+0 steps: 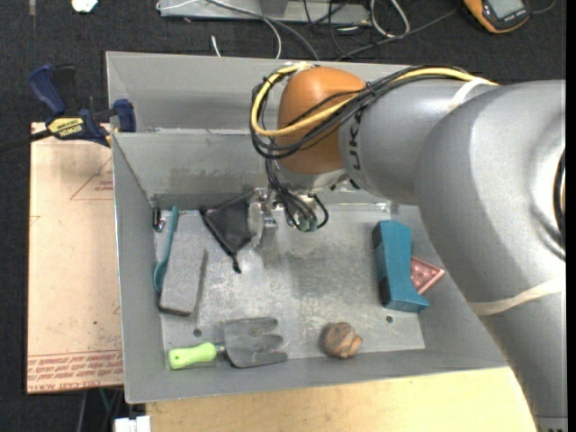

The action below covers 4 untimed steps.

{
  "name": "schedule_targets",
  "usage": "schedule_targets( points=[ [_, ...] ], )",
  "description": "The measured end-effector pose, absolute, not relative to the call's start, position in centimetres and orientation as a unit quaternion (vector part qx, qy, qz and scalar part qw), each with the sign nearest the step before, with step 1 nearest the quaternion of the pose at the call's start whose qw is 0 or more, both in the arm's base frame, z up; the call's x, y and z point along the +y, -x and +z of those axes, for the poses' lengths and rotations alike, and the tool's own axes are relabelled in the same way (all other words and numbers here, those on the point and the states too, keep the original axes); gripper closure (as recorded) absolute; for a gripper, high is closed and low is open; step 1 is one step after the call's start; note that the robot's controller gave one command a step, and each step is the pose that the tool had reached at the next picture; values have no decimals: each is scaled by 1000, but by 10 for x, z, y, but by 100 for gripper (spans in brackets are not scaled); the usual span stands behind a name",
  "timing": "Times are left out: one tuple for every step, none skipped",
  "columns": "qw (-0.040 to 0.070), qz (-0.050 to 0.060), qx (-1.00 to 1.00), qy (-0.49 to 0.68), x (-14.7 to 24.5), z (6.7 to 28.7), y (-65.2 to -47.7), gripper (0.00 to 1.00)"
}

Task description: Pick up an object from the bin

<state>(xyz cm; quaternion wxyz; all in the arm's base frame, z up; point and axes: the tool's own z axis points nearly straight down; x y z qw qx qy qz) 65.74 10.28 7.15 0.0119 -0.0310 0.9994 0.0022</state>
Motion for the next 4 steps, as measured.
schedule_targets(
  points=[
    [12,2,999,31,103,71,-657,100],
    [10,3,1000,16,96,136,-654,100],
    [10,4,994,-106,83,171,-650,100],
    [10,3,996,-85,76,253,-650,100]
  ],
)
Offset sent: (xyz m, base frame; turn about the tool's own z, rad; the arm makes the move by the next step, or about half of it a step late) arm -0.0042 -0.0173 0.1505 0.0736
